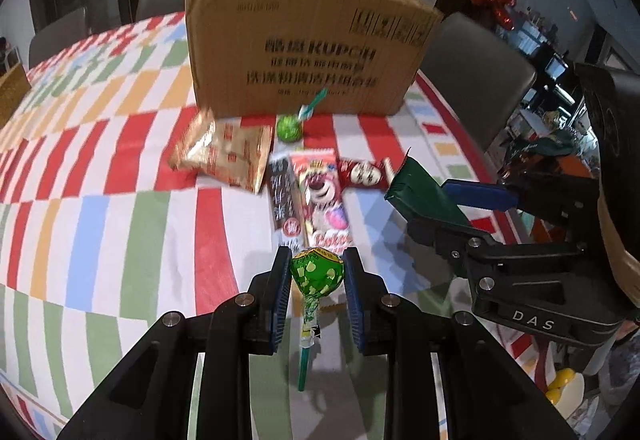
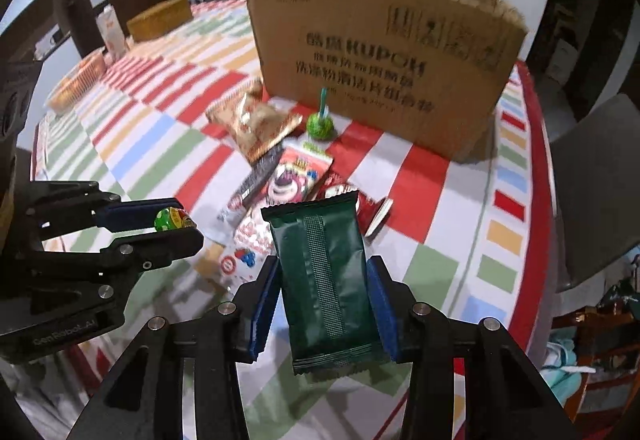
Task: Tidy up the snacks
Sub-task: 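Grasp the dark green packet with the right tool while the left tool grasps the green lollipop, then carry the green packet and lollipop over the box and open both tools to drop them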
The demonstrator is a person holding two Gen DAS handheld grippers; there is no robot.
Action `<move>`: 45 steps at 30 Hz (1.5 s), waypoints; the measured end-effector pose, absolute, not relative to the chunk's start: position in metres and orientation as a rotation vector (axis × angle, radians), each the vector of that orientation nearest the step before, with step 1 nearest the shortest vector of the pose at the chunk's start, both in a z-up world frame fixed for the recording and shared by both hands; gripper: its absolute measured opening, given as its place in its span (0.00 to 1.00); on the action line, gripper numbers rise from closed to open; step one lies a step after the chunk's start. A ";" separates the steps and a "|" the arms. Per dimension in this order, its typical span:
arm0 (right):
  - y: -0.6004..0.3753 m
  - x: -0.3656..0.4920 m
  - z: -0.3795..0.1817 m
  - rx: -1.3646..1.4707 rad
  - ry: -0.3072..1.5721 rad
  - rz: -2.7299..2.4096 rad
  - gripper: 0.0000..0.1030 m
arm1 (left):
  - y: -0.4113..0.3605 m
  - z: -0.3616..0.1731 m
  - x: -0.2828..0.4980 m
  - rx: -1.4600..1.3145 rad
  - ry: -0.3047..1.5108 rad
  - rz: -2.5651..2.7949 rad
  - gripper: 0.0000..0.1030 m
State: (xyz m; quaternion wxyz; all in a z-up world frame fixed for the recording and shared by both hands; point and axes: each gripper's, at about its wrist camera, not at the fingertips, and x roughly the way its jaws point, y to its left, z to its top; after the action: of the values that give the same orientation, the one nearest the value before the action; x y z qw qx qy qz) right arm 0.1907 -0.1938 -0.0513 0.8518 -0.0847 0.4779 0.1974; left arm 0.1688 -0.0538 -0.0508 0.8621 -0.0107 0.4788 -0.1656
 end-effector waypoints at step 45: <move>-0.203 0.271 0.097 -0.038 0.646 0.314 0.44 | -0.045 0.108 0.282 -0.021 0.652 -0.337 0.25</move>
State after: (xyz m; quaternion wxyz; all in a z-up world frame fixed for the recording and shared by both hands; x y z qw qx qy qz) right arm 0.2712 -0.2033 0.0972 0.9359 -0.0188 0.3163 0.1537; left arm 0.2817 -0.0455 0.1082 0.9334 -0.0102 0.3186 -0.1649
